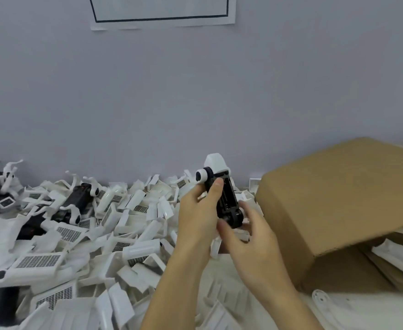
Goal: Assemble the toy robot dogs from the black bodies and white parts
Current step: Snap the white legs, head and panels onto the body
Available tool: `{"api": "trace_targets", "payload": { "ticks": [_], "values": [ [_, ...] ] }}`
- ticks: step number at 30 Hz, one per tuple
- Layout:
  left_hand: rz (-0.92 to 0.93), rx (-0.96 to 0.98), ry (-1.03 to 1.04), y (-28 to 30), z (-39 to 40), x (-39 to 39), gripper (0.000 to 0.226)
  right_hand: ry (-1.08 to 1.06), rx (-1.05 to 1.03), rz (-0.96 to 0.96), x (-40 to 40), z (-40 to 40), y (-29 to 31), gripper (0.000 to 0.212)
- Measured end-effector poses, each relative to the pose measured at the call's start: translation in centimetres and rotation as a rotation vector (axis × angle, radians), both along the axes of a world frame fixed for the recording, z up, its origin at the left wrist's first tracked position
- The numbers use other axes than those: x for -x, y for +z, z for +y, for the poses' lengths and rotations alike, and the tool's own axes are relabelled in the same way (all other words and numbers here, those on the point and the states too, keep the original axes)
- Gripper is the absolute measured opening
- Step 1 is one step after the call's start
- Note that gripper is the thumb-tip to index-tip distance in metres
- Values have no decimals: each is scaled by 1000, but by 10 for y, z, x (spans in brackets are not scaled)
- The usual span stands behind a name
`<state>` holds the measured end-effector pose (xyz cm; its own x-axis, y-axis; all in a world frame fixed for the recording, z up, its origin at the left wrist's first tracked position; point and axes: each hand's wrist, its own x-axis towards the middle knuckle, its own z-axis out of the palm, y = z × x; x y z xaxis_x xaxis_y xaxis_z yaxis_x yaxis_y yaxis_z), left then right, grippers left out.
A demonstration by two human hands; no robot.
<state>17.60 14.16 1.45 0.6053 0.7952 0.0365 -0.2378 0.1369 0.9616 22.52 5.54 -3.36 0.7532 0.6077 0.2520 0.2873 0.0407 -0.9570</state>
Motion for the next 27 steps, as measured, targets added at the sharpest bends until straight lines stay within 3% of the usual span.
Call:
{"api": "trace_targets", "payload": {
  "ticks": [4, 8, 13, 17, 23, 27],
  "values": [
    [43, -34, -103, -7, 1, -3, 17, -57, 0, -146, 3, 0, 2, 37],
    [73, -232, -168, -7, -3, -5, 21, -158, 21, -157, 0, -2, -2, 32],
    [61, -250, -195, -10, -3, -6, 12, -195, 72, -171, -3, -4, -2, 28],
    [66, -287, -177, -12, -3, -7, 14, -144, 74, -165, -5, -4, -4, 39],
    [62, -352, -135, -15, -1, -9, 23, 112, -36, -41, -12, -2, -4, 56],
    [121, -502, -108, -21, 0, -10, 32, 38, -153, 21, -23, -8, 2, 56]
  ]
}}
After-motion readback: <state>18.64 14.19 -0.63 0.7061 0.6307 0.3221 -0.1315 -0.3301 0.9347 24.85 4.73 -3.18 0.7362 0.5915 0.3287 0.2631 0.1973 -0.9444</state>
